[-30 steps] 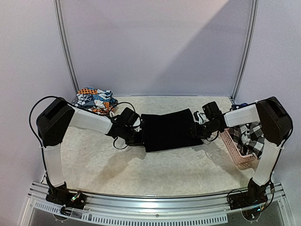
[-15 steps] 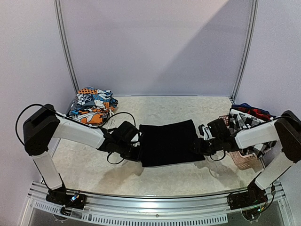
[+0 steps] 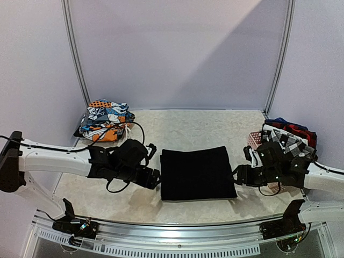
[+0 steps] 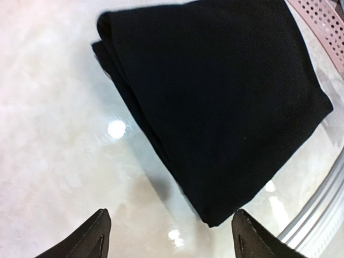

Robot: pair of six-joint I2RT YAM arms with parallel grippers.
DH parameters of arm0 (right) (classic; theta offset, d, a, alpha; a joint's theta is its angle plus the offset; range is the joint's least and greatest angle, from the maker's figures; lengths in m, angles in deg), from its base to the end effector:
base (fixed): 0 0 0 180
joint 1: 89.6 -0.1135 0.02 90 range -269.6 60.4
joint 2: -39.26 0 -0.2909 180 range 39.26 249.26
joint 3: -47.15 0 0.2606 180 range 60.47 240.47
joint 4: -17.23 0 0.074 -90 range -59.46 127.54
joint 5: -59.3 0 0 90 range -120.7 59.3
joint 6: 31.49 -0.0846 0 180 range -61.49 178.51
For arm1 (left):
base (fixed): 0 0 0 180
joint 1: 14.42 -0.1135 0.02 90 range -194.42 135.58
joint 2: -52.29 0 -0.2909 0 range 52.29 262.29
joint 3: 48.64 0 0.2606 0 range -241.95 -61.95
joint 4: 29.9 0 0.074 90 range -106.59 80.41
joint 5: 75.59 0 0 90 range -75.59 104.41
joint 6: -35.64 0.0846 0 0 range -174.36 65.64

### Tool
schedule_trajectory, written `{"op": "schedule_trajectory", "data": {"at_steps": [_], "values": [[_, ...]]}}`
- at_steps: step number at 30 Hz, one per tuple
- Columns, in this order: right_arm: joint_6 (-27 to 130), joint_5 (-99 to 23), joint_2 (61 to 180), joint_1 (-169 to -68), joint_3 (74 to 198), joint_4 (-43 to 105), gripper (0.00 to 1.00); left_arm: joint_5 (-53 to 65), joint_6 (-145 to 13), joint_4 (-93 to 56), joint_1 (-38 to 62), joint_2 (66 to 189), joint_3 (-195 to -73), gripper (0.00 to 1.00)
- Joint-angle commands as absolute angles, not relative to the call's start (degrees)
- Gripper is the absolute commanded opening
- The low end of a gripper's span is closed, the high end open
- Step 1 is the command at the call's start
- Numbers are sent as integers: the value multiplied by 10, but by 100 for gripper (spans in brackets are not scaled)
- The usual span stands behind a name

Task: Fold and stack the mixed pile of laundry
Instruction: Move the square-folded T-shirt to the center of the board, then pick up the square-folded T-shirt from the center of the board.

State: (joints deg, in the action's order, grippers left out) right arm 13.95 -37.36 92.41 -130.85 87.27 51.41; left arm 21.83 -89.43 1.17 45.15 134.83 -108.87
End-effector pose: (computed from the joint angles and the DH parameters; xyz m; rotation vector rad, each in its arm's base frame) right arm 0.1490 0.1437 0.1716 0.0156 2.5580 0.7911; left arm 0.1702 -0.2682 0.1763 0.4913 2.5224 -0.5121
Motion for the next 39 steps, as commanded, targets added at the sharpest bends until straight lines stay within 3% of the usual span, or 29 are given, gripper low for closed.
{"op": "schedule_trajectory", "data": {"at_steps": [1,13,22,26,34,39], "values": [[154,-335,933,-1317,938,579,64,298,-860,11,440,1332,-1082,77],[184,-311,1102,-1358,1071,581,64,86,-820,-117,289,1452,-1124,71],[186,-311,1189,-1377,1098,569,63,-7,-830,-181,245,1535,-1167,85],[182,-310,1198,-1386,1095,567,63,-30,-835,-193,228,1570,-1186,85],[172,-310,1171,-1392,1070,569,63,-55,-846,-196,203,1648,-1234,79],[167,-286,1149,-1394,1055,571,63,-61,-857,-190,203,1673,-1247,70]]}}
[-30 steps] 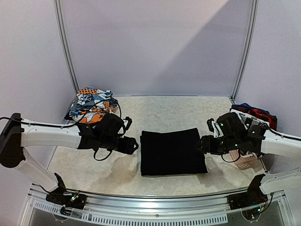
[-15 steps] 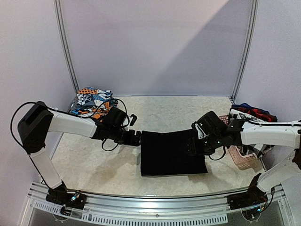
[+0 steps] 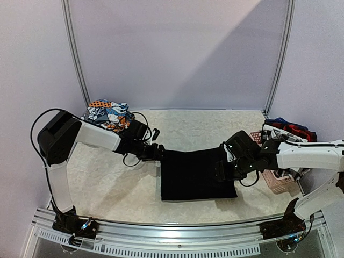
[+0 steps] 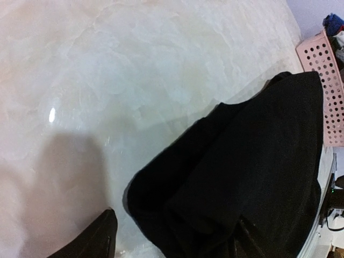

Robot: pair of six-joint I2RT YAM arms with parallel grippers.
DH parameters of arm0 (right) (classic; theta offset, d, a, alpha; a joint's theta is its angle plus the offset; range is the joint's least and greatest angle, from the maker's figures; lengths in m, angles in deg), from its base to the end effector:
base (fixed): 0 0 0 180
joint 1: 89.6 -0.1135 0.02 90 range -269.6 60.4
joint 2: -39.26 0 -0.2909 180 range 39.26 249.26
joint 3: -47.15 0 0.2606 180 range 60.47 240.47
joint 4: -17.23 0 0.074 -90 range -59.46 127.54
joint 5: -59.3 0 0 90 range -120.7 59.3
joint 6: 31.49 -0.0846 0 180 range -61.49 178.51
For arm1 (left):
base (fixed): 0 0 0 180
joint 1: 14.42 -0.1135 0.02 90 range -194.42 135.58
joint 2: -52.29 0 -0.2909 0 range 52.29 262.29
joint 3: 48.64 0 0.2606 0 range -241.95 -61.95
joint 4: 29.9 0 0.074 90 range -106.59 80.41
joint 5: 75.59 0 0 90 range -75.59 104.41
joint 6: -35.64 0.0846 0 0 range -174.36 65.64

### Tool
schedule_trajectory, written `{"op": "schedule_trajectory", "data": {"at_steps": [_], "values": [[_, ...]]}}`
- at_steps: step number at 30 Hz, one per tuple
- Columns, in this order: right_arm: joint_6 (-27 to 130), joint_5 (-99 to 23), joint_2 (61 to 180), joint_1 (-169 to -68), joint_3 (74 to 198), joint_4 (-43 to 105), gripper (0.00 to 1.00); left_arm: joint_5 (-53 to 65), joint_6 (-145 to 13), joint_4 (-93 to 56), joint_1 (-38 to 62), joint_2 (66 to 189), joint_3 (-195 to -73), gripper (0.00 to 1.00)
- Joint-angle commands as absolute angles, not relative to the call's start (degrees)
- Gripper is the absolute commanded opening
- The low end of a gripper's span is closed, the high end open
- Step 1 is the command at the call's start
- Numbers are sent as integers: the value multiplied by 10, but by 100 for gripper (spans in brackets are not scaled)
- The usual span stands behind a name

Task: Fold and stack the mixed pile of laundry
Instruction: Pick up the square-folded T-shirt from the center of the board.

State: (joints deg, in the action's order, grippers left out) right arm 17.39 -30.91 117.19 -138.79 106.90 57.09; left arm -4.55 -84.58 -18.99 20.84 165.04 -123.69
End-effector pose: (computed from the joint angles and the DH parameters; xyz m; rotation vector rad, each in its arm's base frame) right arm 0.1898 0.2202 0.1821 -0.1912 2.6909 0.5512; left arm 0.3438 -0.2767 0.1069 0.2745 2.5561 -0.8846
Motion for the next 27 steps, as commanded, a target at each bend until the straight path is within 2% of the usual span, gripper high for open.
{"op": "schedule_trajectory", "data": {"at_steps": [1,11,12,15,16,18,22,27], "values": [[165,-284,1144,-1394,1052,571,63,-63,-859,-192,203,1676,-1247,68],[159,-270,1139,-1394,1038,573,61,-80,-885,-205,212,1699,-1254,46],[158,-270,1138,-1395,1037,572,61,-80,-887,-205,212,1702,-1255,42],[157,-270,1135,-1395,1033,572,61,-82,-887,-203,215,1706,-1261,22],[157,-269,1133,-1395,1032,572,60,-83,-886,-202,216,1704,-1263,12],[157,-267,1129,-1395,1030,572,61,-83,-884,-200,219,1697,-1265,1],[156,-260,1118,-1395,1027,570,63,-79,-875,-182,225,1669,-1265,0],[153,-251,1091,-1395,1015,561,74,-35,-858,-113,227,1618,-1264,0]]}}
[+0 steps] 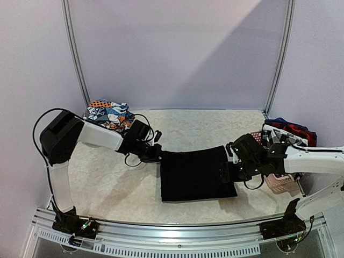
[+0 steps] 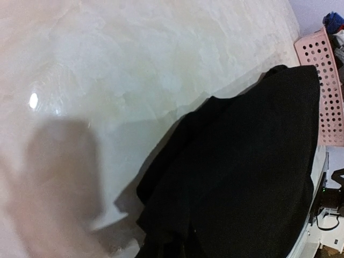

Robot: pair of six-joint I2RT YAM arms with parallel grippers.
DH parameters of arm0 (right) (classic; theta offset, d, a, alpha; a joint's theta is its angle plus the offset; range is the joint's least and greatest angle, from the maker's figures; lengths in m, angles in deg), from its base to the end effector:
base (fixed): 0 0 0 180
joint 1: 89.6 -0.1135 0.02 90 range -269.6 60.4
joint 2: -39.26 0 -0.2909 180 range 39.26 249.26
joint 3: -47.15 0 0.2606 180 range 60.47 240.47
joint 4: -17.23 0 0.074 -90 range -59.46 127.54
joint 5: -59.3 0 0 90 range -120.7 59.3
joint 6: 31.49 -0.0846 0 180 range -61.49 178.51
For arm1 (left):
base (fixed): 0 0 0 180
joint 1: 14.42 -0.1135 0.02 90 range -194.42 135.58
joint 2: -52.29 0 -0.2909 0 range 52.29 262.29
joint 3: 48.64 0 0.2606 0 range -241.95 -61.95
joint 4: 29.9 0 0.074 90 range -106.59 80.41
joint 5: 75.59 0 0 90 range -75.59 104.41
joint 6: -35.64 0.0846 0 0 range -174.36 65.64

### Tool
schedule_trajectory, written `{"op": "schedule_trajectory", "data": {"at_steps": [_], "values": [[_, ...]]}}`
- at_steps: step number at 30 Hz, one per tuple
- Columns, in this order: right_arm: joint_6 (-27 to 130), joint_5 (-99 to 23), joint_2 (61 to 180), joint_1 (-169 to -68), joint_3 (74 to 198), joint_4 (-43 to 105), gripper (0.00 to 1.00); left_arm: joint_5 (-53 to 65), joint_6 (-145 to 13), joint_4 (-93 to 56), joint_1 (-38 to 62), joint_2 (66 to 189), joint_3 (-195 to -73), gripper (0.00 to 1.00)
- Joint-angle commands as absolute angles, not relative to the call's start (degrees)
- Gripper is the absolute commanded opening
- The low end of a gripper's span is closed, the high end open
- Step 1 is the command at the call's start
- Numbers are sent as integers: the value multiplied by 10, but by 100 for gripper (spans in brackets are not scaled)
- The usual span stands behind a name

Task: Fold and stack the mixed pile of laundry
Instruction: Pick up the square-folded T-shirt from the center of the board.

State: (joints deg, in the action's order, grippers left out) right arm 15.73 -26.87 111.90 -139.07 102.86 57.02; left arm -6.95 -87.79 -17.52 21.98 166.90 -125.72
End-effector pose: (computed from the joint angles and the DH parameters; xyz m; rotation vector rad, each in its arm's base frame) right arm 0.1794 0.2011 0.1828 -0.1280 2.6434 0.5088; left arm 0.3409 -0.2896 0.1023 0.2475 2.6080 -0.9500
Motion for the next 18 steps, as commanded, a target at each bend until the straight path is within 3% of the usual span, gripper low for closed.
{"op": "schedule_trajectory", "data": {"at_steps": [1,6,18], "values": [[154,-251,1085,-1395,1011,559,76,-28,-855,-106,227,1607,-1262,0],[159,-256,1048,-1396,995,547,95,21,-834,-48,227,1565,-1274,0],[173,-264,1004,-1397,976,536,99,188,-748,108,223,1504,-1355,0]]}}
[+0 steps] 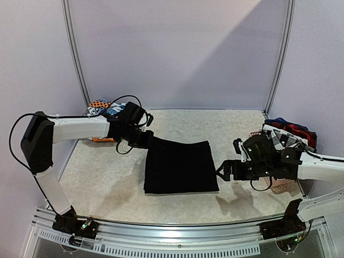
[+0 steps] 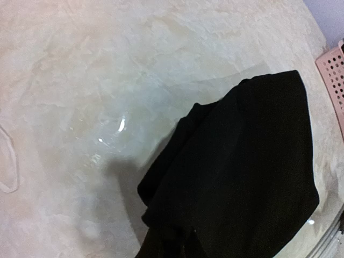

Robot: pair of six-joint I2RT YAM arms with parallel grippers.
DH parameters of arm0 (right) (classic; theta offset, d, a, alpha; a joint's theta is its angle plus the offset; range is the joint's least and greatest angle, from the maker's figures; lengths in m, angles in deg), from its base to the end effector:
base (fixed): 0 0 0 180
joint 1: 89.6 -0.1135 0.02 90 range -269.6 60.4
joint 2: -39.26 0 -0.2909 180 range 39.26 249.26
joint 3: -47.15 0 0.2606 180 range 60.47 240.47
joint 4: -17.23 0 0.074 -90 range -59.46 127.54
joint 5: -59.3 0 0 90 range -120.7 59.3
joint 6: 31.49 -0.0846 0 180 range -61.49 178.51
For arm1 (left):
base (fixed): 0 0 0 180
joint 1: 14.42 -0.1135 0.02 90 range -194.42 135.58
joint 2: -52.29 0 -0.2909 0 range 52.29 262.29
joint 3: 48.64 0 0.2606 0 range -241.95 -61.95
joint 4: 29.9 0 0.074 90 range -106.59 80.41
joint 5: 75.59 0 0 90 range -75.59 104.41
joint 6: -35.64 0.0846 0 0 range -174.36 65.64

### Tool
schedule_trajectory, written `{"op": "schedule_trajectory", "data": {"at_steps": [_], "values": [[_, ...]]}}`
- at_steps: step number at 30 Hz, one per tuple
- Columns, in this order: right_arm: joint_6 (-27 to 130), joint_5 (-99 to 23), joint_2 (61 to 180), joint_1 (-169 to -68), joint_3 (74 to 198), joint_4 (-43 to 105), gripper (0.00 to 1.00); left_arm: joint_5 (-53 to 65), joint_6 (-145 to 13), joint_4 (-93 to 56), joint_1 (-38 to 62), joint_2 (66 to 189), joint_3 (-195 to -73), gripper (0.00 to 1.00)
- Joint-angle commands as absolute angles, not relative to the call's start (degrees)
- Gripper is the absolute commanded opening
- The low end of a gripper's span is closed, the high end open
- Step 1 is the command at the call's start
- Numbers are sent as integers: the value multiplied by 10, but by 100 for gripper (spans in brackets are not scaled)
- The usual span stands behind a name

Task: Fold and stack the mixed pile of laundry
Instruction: Pick up the square-folded T-shirt from the center of the board, then place the square-folded T-shirt at the corner of the board.

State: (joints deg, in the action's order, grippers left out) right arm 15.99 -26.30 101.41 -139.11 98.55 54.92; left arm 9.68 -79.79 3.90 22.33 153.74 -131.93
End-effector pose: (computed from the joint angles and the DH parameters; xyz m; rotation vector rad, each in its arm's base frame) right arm 0.1641 0.1823 0.2036 -0.1167 2.5127 0.6196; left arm 0.3347 -0.2586 0.1927 0.2888 2.5443 -0.5463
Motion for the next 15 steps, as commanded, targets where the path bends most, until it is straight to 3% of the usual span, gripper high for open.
{"op": "schedule_trajectory", "data": {"at_steps": [1,15], "values": [[176,-266,1005,-1397,976,535,99,214,-732,115,223,1498,-1359,0],[209,-266,950,-1397,953,536,99,335,-590,225,184,1488,-1476,0]]}}
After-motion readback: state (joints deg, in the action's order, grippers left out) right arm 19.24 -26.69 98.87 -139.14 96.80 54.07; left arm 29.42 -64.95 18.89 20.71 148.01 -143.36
